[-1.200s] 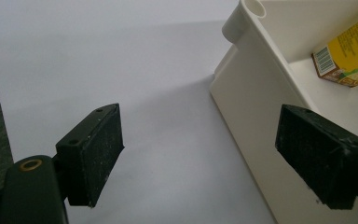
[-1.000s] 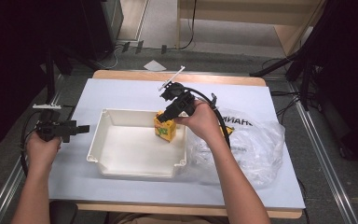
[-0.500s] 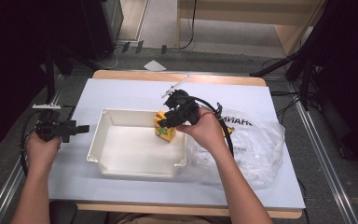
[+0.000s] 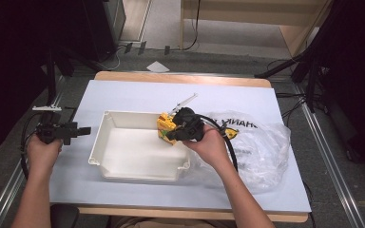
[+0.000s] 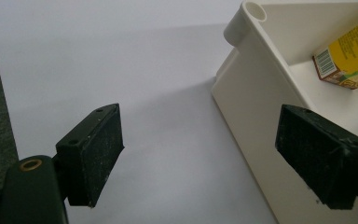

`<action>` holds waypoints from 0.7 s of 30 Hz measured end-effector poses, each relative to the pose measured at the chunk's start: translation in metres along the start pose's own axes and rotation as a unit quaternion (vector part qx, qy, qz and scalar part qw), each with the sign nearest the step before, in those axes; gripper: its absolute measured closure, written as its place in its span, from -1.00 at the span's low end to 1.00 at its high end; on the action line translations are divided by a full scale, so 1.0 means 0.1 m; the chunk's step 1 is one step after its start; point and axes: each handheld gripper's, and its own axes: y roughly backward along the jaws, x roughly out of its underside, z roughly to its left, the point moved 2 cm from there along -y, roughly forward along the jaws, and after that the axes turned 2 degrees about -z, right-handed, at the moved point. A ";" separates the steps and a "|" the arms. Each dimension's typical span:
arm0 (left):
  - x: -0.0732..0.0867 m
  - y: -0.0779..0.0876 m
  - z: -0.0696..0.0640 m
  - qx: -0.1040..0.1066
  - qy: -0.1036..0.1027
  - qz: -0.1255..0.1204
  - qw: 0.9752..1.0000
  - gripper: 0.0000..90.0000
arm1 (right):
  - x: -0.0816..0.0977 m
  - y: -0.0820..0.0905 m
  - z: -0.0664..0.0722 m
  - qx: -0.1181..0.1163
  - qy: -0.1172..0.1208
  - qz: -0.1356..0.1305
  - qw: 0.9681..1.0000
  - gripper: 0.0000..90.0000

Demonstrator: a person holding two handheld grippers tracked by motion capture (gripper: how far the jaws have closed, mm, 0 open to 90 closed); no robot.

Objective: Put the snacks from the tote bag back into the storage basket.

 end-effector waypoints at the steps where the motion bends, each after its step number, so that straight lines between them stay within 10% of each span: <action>1: 0.00 0.00 0.00 0.000 0.000 0.000 1.000 -0.65 | 0.02 -0.04 -0.01 0.002 -0.001 0.009 1.000 1.00; 21: 0.00 0.01 0.01 -0.004 -0.004 -0.001 1.000 -0.65 | 0.12 -0.26 -0.14 0.026 -0.024 0.002 0.999 1.00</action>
